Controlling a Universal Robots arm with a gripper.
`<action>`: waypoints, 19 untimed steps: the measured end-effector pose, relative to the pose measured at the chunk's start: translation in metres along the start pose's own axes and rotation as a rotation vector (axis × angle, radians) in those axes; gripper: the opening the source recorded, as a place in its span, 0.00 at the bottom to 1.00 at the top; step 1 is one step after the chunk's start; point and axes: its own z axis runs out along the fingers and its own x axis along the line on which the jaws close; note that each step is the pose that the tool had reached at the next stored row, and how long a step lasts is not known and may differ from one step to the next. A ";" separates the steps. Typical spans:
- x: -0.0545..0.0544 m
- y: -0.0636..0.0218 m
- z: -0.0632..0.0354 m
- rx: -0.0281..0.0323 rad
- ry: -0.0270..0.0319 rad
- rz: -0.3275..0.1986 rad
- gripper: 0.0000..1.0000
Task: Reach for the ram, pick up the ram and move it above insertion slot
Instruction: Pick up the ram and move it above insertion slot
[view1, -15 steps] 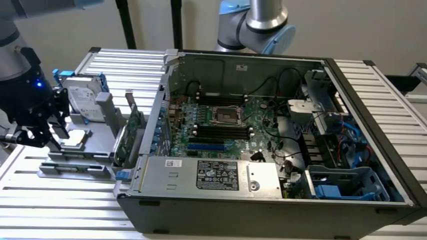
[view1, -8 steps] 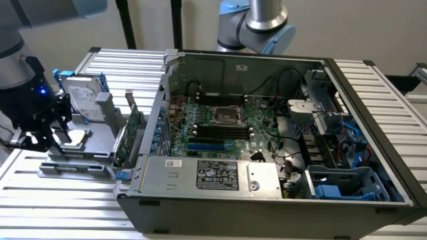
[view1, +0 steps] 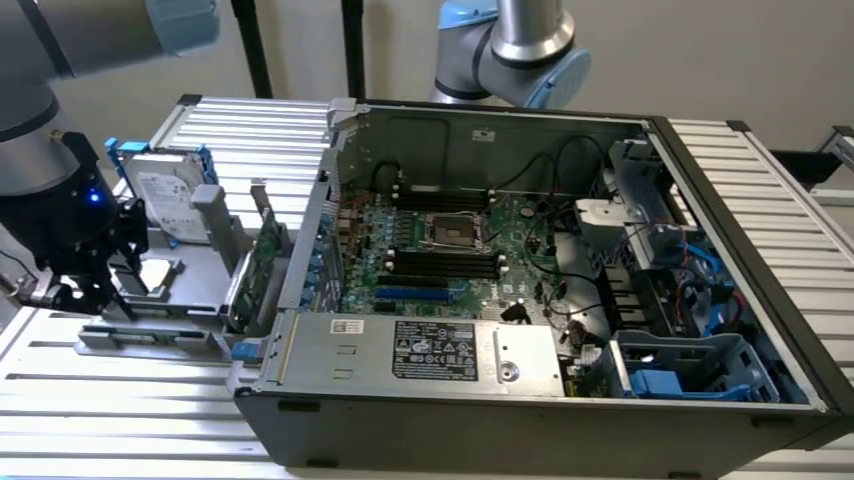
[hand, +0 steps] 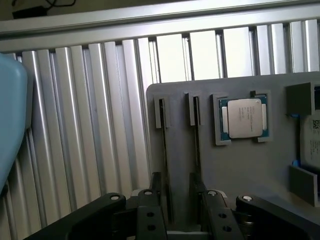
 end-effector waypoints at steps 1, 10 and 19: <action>0.000 0.0000 0.0018 0.0000 0.0001 -0.001 0.36; 0.001 -0.0004 0.0183 0.0000 0.0005 -0.012 0.36; 0.002 -0.0008 0.0344 0.0001 0.0015 -0.028 0.36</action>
